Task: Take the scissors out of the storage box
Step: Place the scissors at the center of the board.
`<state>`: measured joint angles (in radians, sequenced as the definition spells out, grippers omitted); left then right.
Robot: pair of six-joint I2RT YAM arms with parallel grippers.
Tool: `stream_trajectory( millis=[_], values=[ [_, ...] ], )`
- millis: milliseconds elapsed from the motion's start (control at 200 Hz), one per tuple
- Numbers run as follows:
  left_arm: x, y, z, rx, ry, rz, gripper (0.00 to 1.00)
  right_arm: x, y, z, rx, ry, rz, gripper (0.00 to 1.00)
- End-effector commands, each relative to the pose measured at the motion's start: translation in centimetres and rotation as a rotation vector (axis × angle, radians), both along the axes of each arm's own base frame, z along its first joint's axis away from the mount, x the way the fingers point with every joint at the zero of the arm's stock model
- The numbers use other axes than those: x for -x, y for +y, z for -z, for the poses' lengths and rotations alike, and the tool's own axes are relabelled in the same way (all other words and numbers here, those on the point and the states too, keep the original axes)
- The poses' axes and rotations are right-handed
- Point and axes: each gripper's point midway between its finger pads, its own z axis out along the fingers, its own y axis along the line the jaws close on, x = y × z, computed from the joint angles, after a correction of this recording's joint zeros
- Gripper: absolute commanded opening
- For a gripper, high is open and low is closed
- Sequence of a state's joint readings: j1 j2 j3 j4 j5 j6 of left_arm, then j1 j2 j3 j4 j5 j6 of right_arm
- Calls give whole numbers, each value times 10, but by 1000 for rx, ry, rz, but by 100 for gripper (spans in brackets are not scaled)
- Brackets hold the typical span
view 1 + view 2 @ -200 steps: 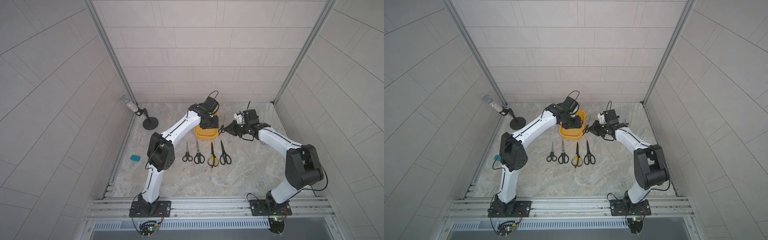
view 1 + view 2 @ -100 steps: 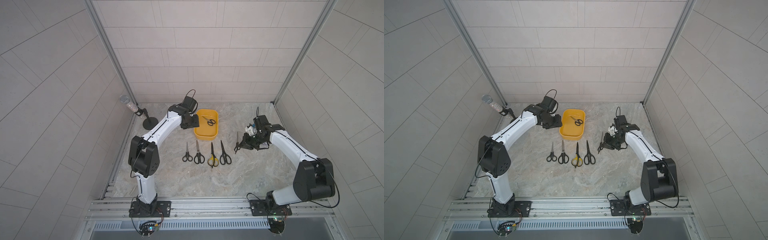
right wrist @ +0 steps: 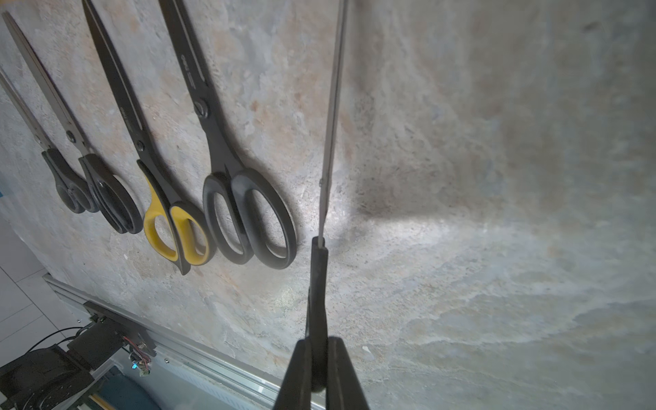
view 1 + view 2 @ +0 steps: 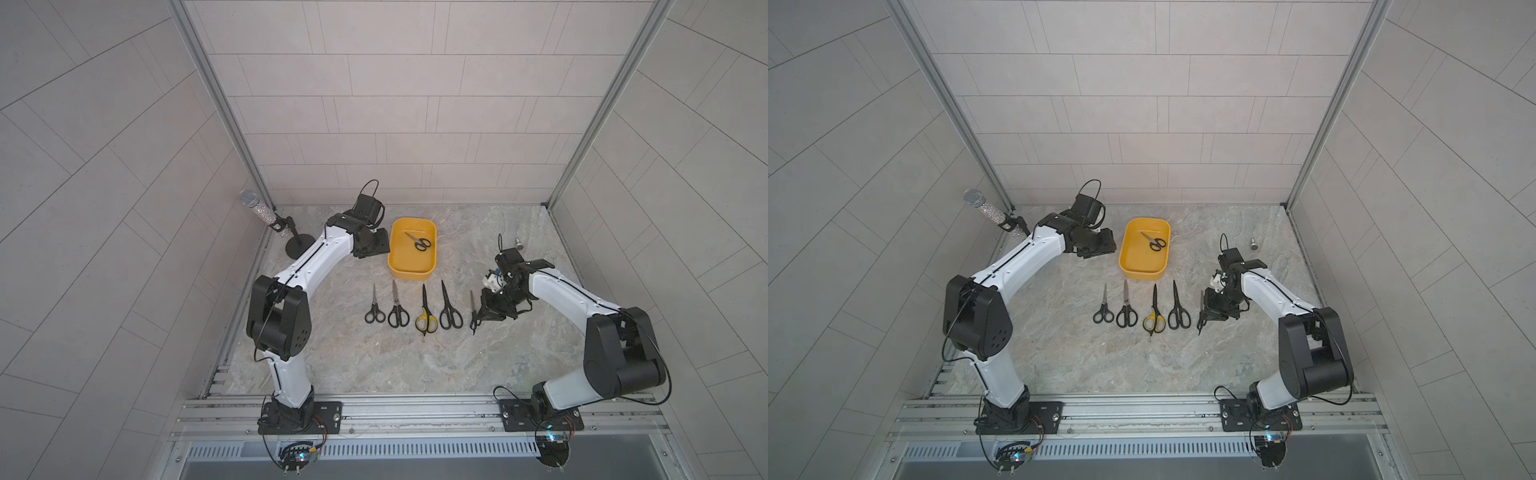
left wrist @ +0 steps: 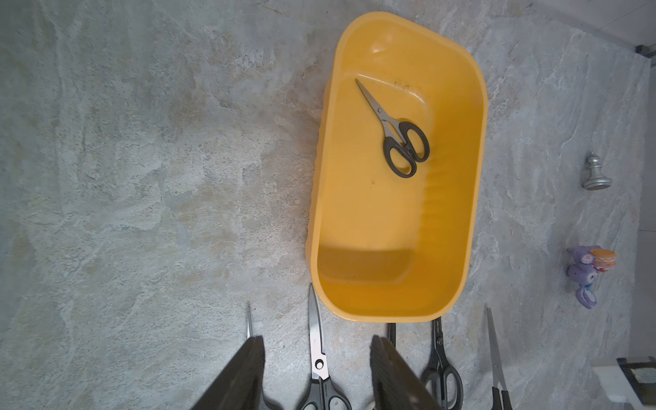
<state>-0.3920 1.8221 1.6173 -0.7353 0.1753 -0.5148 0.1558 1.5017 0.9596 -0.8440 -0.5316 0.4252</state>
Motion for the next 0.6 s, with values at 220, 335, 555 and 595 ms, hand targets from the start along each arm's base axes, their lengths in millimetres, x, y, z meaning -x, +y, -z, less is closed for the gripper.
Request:
stream_trajectory(
  millis=[220,335,555,595],
  values=[
    [0,6,-5,-4,-19,-4,54,-22,0,15,55,-24,-53,0],
    [-2,9,-4,-5,-17,-10,54,-20,-1,24,67,-5,-55,0],
    [-5,13,-3,-3,-13,-17,54,-12,-6,33,94,24,-46,0],
    [-5,13,-3,-2,-13,-17,54,-11,-8,34,104,31,-46,0]
  ],
)
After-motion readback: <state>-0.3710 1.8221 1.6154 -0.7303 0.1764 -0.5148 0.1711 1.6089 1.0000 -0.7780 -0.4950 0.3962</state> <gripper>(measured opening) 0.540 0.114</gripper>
